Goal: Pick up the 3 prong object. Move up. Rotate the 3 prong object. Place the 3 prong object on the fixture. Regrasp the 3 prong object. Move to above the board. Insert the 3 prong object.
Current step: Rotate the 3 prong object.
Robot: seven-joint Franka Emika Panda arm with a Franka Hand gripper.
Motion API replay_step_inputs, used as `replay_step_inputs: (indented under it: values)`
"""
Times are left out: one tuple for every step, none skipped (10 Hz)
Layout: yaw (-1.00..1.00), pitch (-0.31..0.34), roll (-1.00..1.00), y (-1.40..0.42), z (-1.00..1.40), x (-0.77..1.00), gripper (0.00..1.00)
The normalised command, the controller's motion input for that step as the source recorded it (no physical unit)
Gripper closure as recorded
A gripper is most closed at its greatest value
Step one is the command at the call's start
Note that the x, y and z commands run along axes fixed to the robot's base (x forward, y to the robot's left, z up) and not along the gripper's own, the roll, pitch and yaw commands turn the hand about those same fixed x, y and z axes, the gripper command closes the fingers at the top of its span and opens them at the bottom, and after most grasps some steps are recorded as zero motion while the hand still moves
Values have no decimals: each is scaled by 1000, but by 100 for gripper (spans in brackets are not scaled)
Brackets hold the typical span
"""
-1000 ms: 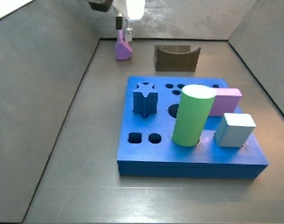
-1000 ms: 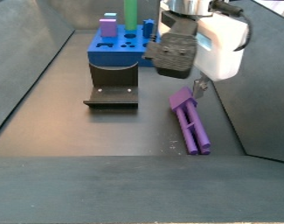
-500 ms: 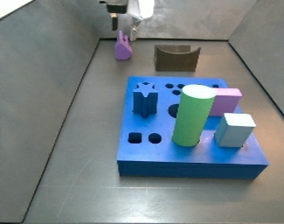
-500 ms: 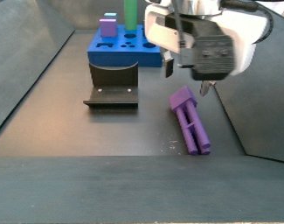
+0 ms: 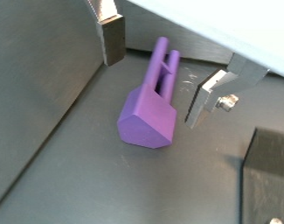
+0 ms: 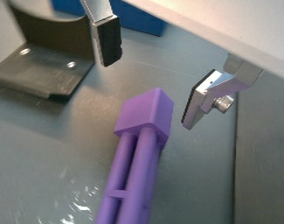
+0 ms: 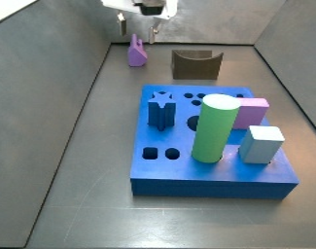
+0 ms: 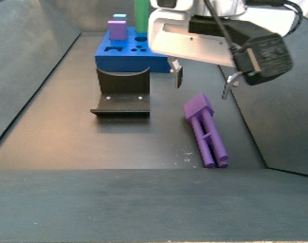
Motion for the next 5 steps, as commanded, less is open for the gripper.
replay_step_inputs:
  values:
    - [1000,-16,53,6,-33,28,0]
    - [1000,-20,66,6,-34,28,0]
    - [1000,-24,79,6,-34,28,0]
    - [928,-29,94,5,-34,28,0]
    - [600,-28,94,5,-34,27,0]
